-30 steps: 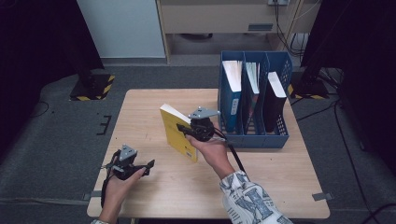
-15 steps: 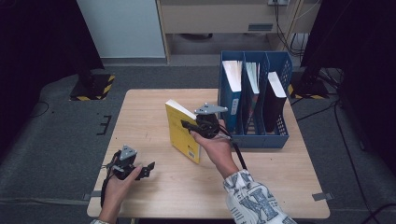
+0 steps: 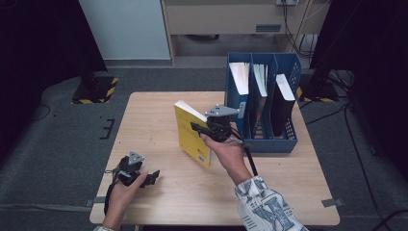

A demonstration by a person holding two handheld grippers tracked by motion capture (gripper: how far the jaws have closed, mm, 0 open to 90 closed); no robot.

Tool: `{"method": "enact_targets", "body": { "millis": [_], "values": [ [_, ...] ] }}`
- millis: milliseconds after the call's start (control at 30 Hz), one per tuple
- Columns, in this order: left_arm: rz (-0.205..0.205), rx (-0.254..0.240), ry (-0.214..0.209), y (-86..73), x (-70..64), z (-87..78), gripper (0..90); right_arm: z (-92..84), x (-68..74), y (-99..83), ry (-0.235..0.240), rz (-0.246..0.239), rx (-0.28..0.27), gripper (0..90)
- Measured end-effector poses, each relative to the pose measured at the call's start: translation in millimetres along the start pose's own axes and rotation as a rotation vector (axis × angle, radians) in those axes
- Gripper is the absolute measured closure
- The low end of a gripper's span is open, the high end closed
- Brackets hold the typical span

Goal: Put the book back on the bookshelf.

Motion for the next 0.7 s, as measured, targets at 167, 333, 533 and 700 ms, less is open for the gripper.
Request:
{"method": "enact_targets", "body": {
  "millis": [167, 333, 533, 700],
  "values": [
    [-0.003, 0.007, 0.008, -0.8, 0.0, 1.2, 5.9, -8.4, -3.3, 1.1, -0.003, 0.003, -0.001, 75.2],
    [-0.015, 0.024, 0.011, -3.8, 0.5, 2.9, 6.0, -20.1, -7.3, 2.5, 0.016, 0.032, -0.009, 75.2],
    [-0.023, 0.027, 0.011, -5.0, 1.3, 3.2, 6.0, -24.4, -9.5, 1.1, 0.042, 0.077, -0.022, 75.2],
    [-0.016, 0.038, 0.009, -6.2, 1.2, 3.9, 6.0, -27.0, -11.7, -0.5, 0.053, 0.106, -0.026, 75.2]
  ]
}}
Point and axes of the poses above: each handheld gripper's, and its own axes: z roughly forward along the jaws, y roughly out of its top, x roughly to its left, the point moved 8 cm from there along z, roughly forward along the jaws
